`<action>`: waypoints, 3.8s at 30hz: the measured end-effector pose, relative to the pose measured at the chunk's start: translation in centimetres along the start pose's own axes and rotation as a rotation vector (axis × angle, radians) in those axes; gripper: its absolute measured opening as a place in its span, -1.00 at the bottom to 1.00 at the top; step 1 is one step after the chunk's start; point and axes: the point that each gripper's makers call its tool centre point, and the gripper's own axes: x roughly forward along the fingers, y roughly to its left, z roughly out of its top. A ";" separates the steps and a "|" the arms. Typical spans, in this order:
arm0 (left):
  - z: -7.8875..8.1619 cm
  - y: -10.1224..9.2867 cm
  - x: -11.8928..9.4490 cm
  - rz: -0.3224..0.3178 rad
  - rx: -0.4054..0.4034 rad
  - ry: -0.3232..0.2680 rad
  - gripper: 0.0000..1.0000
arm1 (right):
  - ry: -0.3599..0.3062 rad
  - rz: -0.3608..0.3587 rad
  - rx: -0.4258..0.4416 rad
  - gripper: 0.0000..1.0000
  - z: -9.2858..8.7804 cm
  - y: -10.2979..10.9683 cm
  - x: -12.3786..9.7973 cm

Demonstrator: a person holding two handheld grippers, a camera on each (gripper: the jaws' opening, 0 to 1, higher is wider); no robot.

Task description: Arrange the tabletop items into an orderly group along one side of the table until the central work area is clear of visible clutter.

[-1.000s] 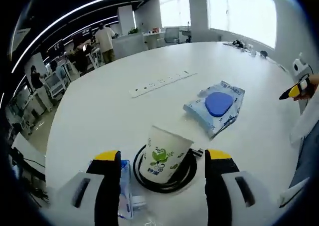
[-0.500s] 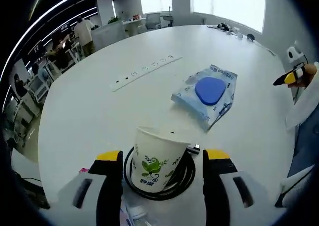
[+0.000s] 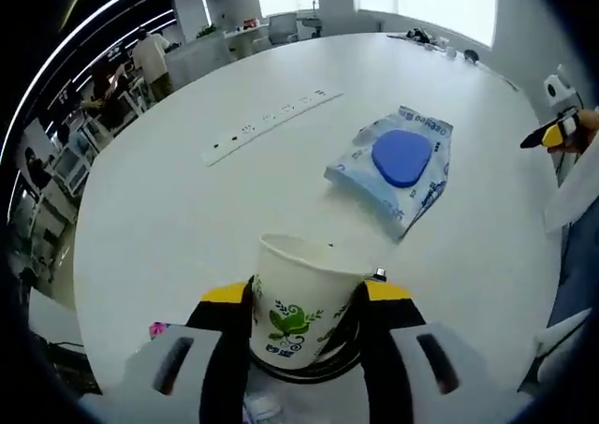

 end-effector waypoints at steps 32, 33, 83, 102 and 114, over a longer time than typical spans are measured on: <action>7.9 3.2 2.3 0.049 -0.581 -0.464 -0.19 | 0.011 -0.036 0.031 0.17 -0.5 -1.4 0.0; 7.8 3.1 2.5 0.043 -0.587 -0.465 -0.19 | 0.011 -0.037 0.032 0.17 -0.5 -1.5 0.0; 6.1 -0.7 2.7 0.133 -0.603 -0.486 -0.19 | 0.023 -0.046 0.028 0.12 -0.6 -1.7 0.1; 6.6 -0.1 1.8 0.176 -0.533 -0.499 0.28 | 0.023 -0.035 0.033 0.17 -1.2 -1.4 0.1; 5.8 -1.1 1.9 0.156 -0.473 -0.467 0.70 | 0.030 -0.019 0.026 0.16 -1.5 -1.2 0.4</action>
